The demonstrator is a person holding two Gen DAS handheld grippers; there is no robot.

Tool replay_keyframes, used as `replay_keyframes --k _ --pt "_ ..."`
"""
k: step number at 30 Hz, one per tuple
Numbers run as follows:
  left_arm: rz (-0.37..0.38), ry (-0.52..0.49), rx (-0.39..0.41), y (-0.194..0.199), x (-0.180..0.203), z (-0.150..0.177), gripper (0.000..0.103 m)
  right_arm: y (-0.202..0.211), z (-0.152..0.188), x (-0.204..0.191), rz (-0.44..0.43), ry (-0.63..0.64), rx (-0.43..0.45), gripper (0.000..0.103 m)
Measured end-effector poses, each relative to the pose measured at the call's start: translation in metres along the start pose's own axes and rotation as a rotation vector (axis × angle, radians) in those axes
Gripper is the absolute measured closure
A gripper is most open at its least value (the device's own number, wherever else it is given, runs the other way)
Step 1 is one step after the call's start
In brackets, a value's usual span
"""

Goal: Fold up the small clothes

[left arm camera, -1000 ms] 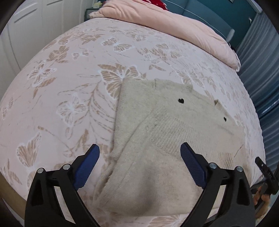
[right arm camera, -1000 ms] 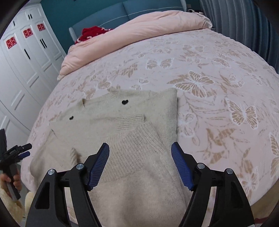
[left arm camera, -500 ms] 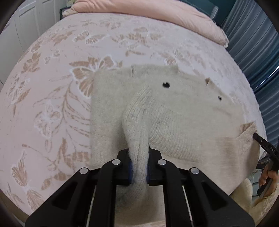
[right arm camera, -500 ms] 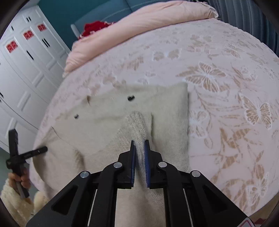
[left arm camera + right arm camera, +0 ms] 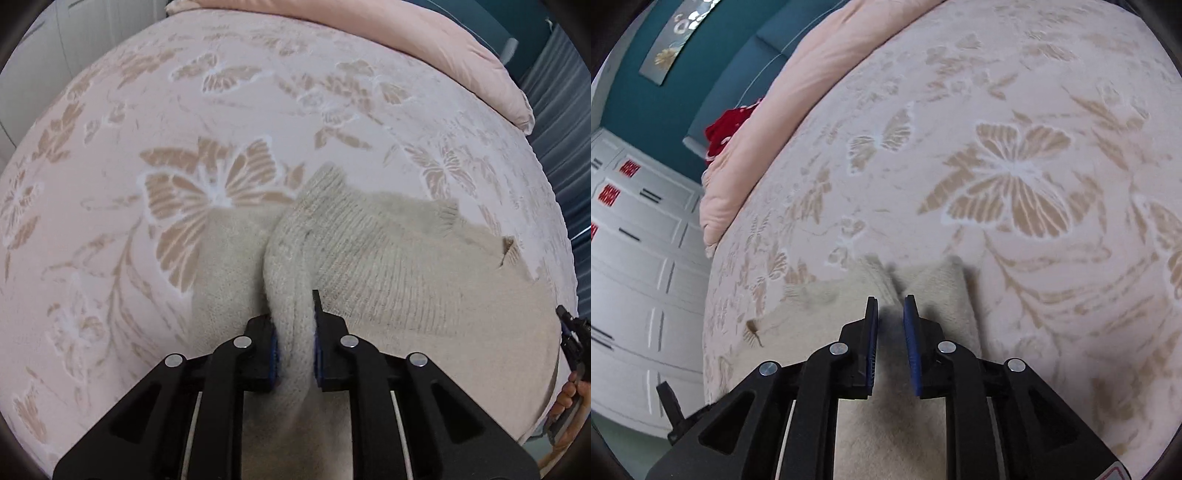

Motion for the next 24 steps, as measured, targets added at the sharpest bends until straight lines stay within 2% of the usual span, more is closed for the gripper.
replay_keyframes --k 1,2,3,4,5,6,9,10,11,12,13,14,17,19,20,21,22,23,24 --pt "0.007 0.027 0.036 0.007 -0.002 0.001 0.086 0.001 0.004 0.000 -0.014 -0.009 0.001 0.083" --pt "0.021 0.040 0.056 0.014 -0.002 0.000 0.078 0.005 0.007 -0.004 -0.022 0.013 -0.001 0.072" --pt "0.032 0.039 0.067 0.020 -0.001 -0.002 0.062 0.009 0.009 -0.010 -0.023 0.058 0.002 0.058" --pt "0.036 0.029 0.080 0.025 0.001 -0.004 0.053 0.014 0.011 -0.019 -0.013 0.123 0.016 0.052" --pt "0.028 0.013 0.097 0.029 0.003 -0.007 0.042 0.019 0.012 -0.026 0.004 0.184 0.033 0.039" --pt "0.013 0.000 0.112 0.031 0.005 -0.010 0.038 0.020 0.013 -0.034 0.024 0.242 0.046 0.030" --pt "-0.010 -0.006 0.096 0.017 0.010 -0.018 0.027 0.003 0.018 -0.044 0.090 0.353 0.025 0.026" --pt "-0.015 -0.002 0.079 0.008 0.011 -0.019 0.027 -0.004 0.020 -0.044 0.115 0.384 0.008 0.026" --pt "-0.029 0.001 0.061 0.000 0.011 -0.018 0.033 -0.012 0.024 -0.047 0.133 0.420 -0.008 0.037" --pt "-0.028 -0.006 0.044 -0.007 0.012 -0.017 0.061 -0.017 0.028 -0.050 0.135 0.456 -0.027 0.073" --pt "-0.022 -0.030 0.022 -0.011 0.015 -0.017 0.076 -0.020 0.031 -0.055 0.137 0.485 -0.046 0.094" --pt "-0.007 -0.047 0.018 -0.009 0.019 -0.019 0.093 -0.016 0.030 -0.060 0.120 0.490 -0.047 0.095" --pt "0.016 -0.079 0.110 0.019 0.030 -0.036 0.093 0.024 0.010 -0.081 0.011 0.457 0.086 0.095" --pt "0.017 -0.081 0.128 0.026 0.033 -0.049 0.093 0.037 -0.008 -0.085 -0.016 0.414 0.147 0.095" --pt "-0.005 -0.087 0.125 0.023 0.034 -0.053 0.093 0.032 -0.015 -0.080 0.000 0.392 0.147 0.095" --pt "-0.048 -0.104 0.118 0.015 0.035 -0.055 0.093 0.018 -0.018 -0.072 0.041 0.382 0.121 0.092" --pt "-0.089 -0.135 0.097 0.001 0.036 -0.054 0.090 -0.003 -0.018 -0.060 0.083 0.377 0.059 0.090" --pt "-0.120 -0.164 0.046 -0.016 0.035 -0.050 0.085 -0.024 -0.014 -0.047 0.131 0.360 -0.016 0.089" --pt "-0.164 -0.177 -0.024 -0.032 0.032 -0.044 0.084 -0.038 -0.009 -0.033 0.193 0.336 -0.072 0.089"
Point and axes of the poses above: each gripper's, at about its wrist camera, not at the fingertips, and y roughly against the way its jaws point, x to its right, z to its underside, the point moved 1 cm from there along -y, roughly the way its jaws point, and after that the axes turned 12 degrees about x, right-handed, at the moved point
